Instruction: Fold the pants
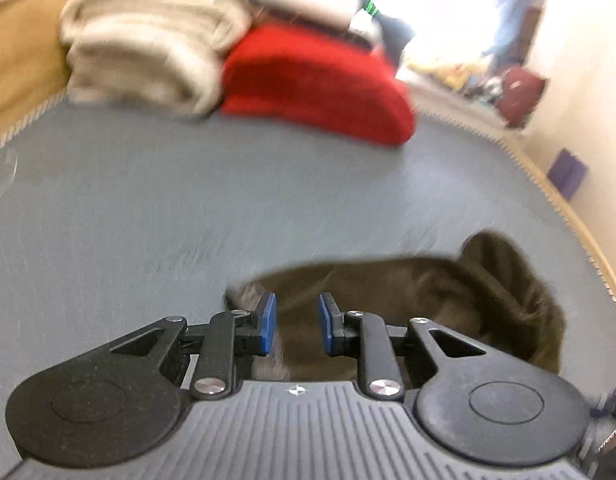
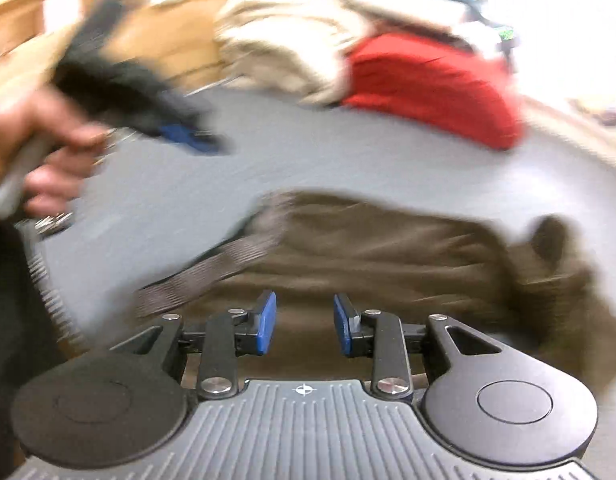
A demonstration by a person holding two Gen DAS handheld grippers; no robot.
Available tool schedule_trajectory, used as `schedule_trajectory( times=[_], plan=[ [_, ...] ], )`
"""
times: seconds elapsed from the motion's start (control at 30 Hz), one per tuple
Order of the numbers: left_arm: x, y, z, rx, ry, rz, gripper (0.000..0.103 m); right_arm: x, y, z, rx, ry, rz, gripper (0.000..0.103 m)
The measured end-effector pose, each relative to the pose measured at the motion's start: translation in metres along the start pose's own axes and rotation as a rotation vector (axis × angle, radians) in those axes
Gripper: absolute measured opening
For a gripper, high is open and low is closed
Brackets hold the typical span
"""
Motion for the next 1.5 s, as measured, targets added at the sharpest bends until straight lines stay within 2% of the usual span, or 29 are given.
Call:
schedule_trajectory(
  times=[0.13, 0.2, 0.27, 0.3, 0.37, 0.4, 0.43, 0.5, 0.57, 0.67, 0.8, 0.9, 1.0, 1.03, 1.1, 1.17, 1.33, 1.4, 1.5],
  plan=[
    [0.027, -0.033, -0.038, -0.05, 0.043, -0.1, 0.024, 0.021, -0.037, -0.095, -0.161, 0.054, -0.075, 0.042],
    [0.02, -0.042, -0.055, -0.048, 0.061, -0.131, 0.024, 0.021, -0.041, -0.144, -0.236, 0.088, -0.077, 0.044],
    [-0.001, -0.036, -0.065, -0.046, 0.046, -0.136, 0.024, 0.015, -0.032, -0.191, -0.3, 0.167, -0.045, 0.053],
    [-0.017, -0.025, -0.071, -0.035, 0.044, -0.092, 0.024, 0.007, -0.025, -0.209, -0.315, 0.215, -0.021, 0.053],
    [-0.05, 0.006, -0.077, -0.024, 0.012, 0.067, 0.024, -0.01, -0.005, -0.244, -0.332, 0.333, 0.024, 0.053],
    [-0.057, 0.012, -0.075, -0.044, -0.023, 0.102, 0.024, -0.018, 0.004, -0.255, -0.333, 0.39, 0.039, 0.053],
    [-0.06, 0.019, -0.078, -0.063, -0.04, 0.13, 0.024, -0.025, 0.013, -0.264, -0.335, 0.446, 0.048, 0.053],
    [-0.061, 0.029, -0.08, -0.05, -0.002, 0.138, 0.025, -0.042, 0.031, -0.286, -0.342, 0.553, 0.05, 0.054],
    [-0.064, 0.04, -0.079, -0.036, 0.032, 0.16, 0.025, -0.057, 0.047, -0.296, -0.346, 0.673, 0.12, 0.054],
    [-0.069, 0.059, -0.073, -0.038, 0.016, 0.206, 0.025, -0.054, 0.06, -0.31, -0.308, 0.801, 0.094, 0.057],
    [-0.072, 0.075, -0.065, -0.02, 0.036, 0.227, 0.026, -0.053, 0.088, -0.322, -0.343, 0.732, 0.145, 0.058],
    [-0.075, 0.074, -0.061, -0.029, 0.033, 0.236, 0.028, -0.057, 0.106, -0.327, -0.34, 0.762, 0.197, 0.058],
    [-0.075, 0.074, -0.065, -0.029, 0.064, 0.224, 0.038, -0.054, 0.115, -0.324, -0.334, 0.742, 0.22, 0.058],
    [-0.075, 0.074, -0.065, -0.024, 0.074, 0.221, 0.038, -0.054, 0.12, -0.323, -0.334, 0.726, 0.222, 0.058],
    [-0.077, 0.074, -0.064, -0.021, 0.079, 0.226, 0.038, -0.054, 0.127, -0.318, -0.343, 0.685, 0.234, 0.052],
    [-0.078, 0.074, -0.063, -0.022, 0.075, 0.23, 0.038, -0.054, 0.13, -0.315, -0.343, 0.637, 0.245, 0.012],
    [-0.079, 0.069, -0.063, -0.02, 0.071, 0.227, 0.038, -0.048, 0.106, -0.318, -0.364, 0.548, 0.202, 0.012],
    [-0.078, 0.065, -0.066, -0.026, 0.07, 0.223, 0.038, -0.048, 0.084, -0.324, -0.369, 0.533, 0.167, 0.011],
    [-0.08, 0.06, -0.073, -0.04, 0.08, 0.22, 0.038, -0.06, 0.051, -0.335, -0.383, 0.52, 0.164, 0.011]
  ],
)
Point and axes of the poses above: each gripper's, at about its wrist camera, not at the fingertips, and y roughly the way its jaws point, z to its left, x to its top, the point moved 8 cm from there along y, roughly the way its jaws point, and after that the axes turned 5 degrees about -z, right-handed, at the moved point
